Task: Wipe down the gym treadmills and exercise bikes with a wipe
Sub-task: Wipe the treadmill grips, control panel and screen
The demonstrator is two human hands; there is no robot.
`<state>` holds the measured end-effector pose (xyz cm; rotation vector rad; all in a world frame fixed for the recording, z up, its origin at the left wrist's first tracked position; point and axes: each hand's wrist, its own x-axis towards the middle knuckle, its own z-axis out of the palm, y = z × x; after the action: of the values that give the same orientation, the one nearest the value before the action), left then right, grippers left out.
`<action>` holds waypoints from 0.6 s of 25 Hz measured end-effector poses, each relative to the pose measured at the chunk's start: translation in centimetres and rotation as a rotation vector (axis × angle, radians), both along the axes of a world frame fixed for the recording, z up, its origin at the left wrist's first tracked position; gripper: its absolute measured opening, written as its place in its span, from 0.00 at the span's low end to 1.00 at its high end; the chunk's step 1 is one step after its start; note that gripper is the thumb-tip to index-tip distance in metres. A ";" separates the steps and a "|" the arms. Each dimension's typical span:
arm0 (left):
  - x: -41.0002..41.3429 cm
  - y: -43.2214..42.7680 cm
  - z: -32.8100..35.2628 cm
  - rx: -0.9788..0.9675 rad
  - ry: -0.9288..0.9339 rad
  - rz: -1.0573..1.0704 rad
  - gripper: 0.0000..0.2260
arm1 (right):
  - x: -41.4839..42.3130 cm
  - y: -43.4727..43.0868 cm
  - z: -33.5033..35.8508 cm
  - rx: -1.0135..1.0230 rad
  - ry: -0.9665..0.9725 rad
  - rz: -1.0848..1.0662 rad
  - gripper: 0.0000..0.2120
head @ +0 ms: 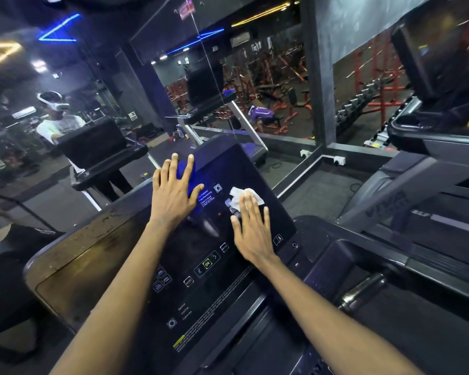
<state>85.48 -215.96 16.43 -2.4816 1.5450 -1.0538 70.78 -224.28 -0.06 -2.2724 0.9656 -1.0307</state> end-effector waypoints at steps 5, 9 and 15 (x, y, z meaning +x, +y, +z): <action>-0.3 -0.3 -0.7 -0.004 -0.020 0.025 0.37 | -2.0 1.6 -3.2 0.107 0.067 -0.045 0.33; -2.1 -1.4 -2.1 -0.018 0.043 0.026 0.40 | -3.8 1.5 -5.6 0.132 0.124 -0.062 0.33; -2.2 -1.5 -3.0 -0.050 0.035 -0.006 0.40 | -4.2 1.6 -6.1 0.348 0.076 -0.104 0.33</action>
<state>83.31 -217.44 13.45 -2.5427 1.5554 -1.0694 66.59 -222.70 -6.17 -2.0024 1.2021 -0.7515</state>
